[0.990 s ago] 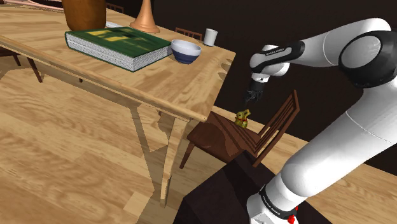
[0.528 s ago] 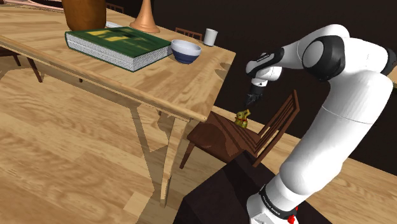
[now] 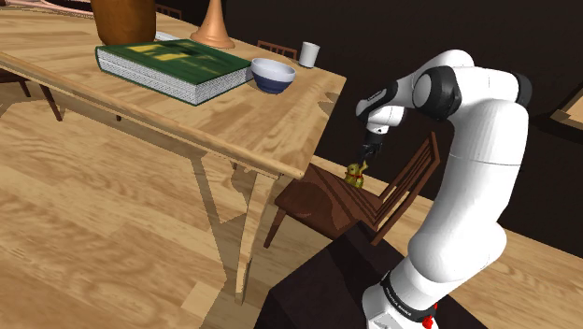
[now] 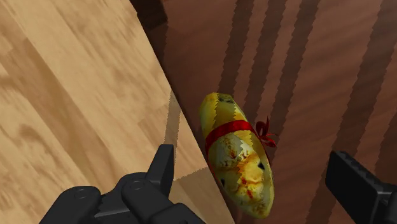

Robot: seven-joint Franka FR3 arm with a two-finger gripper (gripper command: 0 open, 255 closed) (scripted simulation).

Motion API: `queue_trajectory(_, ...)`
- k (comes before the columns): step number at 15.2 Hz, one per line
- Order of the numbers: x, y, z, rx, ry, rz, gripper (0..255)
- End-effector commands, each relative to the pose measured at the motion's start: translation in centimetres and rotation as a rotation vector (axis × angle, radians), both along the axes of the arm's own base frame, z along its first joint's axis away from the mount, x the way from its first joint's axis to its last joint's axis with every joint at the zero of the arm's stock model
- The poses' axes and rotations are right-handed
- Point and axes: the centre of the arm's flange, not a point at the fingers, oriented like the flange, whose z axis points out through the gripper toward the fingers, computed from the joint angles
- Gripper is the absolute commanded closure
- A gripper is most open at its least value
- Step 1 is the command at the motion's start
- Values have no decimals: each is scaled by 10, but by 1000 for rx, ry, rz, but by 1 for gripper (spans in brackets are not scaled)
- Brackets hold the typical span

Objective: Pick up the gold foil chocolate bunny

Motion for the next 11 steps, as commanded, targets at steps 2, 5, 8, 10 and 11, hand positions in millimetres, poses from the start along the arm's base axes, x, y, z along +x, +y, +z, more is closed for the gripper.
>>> queue_trajectory(2,1,-1,-16,0,0,0,0)
queue_trajectory(5,1,-1,-24,0,0,0,0)
queue_trajectory(8,0,-1,-24,0,0,0,255)
queue_trajectory(10,1,-1,-24,0,0,0,255)
queue_trajectory(11,0,-1,-25,0,0,0,255)
